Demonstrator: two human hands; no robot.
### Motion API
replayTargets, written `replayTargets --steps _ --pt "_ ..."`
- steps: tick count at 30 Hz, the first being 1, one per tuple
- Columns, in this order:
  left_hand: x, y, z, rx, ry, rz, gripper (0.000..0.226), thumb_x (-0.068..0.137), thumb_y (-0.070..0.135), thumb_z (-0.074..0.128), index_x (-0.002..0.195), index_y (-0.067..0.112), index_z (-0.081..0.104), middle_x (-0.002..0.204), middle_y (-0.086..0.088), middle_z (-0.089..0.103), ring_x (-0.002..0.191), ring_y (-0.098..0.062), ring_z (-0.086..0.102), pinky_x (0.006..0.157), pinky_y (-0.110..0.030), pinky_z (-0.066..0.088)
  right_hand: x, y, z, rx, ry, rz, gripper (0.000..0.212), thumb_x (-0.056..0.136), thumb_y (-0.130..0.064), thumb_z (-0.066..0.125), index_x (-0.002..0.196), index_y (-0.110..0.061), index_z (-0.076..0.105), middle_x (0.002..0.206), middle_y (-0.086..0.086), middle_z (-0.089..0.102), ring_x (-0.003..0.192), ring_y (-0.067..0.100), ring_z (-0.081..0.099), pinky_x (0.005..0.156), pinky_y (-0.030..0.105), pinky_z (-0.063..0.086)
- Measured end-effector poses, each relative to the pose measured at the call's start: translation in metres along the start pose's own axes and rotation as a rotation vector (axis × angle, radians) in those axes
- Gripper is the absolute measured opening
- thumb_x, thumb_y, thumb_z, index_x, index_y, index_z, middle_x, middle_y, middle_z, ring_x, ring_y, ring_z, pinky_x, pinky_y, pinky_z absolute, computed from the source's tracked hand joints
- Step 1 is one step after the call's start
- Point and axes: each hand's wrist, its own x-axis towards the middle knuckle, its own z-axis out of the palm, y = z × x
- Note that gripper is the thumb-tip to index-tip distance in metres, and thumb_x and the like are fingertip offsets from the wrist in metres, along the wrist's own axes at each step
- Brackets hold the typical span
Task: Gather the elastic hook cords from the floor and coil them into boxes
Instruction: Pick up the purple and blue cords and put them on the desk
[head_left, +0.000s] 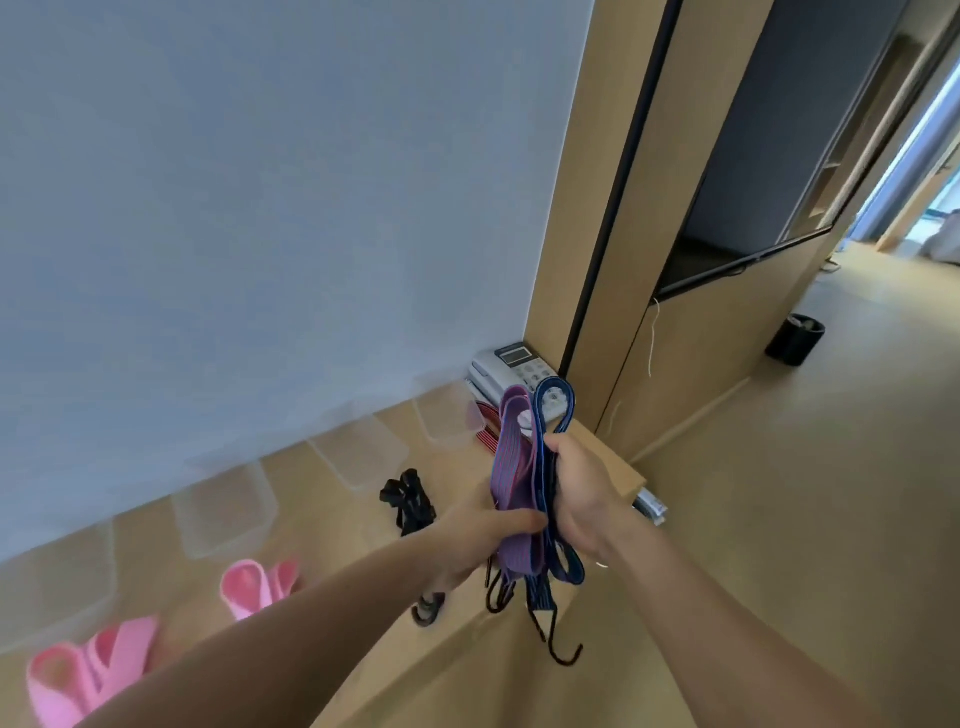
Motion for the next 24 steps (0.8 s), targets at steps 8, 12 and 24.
replayTargets --steps 8,12,24 --pt "0.090 0.011 -0.014 0.089 0.252 0.168 0.067 0.073 0.022 0.074 0.128 0.017 0.036 0.088 0.016 0.072 0.081 -0.013 0.073 0.063 -0.029 0.059 0.091 -0.041 -0.008 0.037 -0.026 -0.029 0.031 0.104 -0.025 0.045 0.121 -0.006 0.063 0.114 0.020 0.070 0.103 0.037 0.068 0.086 0.050 0.057" --pt "0.128 0.001 -0.021 0.168 0.357 0.084 0.046 0.072 0.026 0.075 0.108 0.031 0.046 0.085 0.013 0.071 0.072 -0.007 0.071 0.059 -0.027 0.058 0.145 -0.033 -0.022 -0.029 -0.053 0.072 0.029 0.104 -0.024 0.046 0.115 -0.004 0.064 0.108 0.020 0.072 0.101 0.037 0.069 0.089 0.054 0.055" --pt "0.215 -0.033 0.006 0.418 0.718 -0.218 0.063 0.069 0.032 0.063 0.128 0.028 0.041 0.107 -0.006 0.062 0.097 -0.025 0.062 0.087 -0.048 0.054 0.264 0.009 -0.055 -0.567 -0.222 0.291 0.022 0.098 -0.017 0.050 0.101 0.000 0.064 0.102 0.021 0.068 0.096 0.036 0.065 0.081 0.041 0.052"
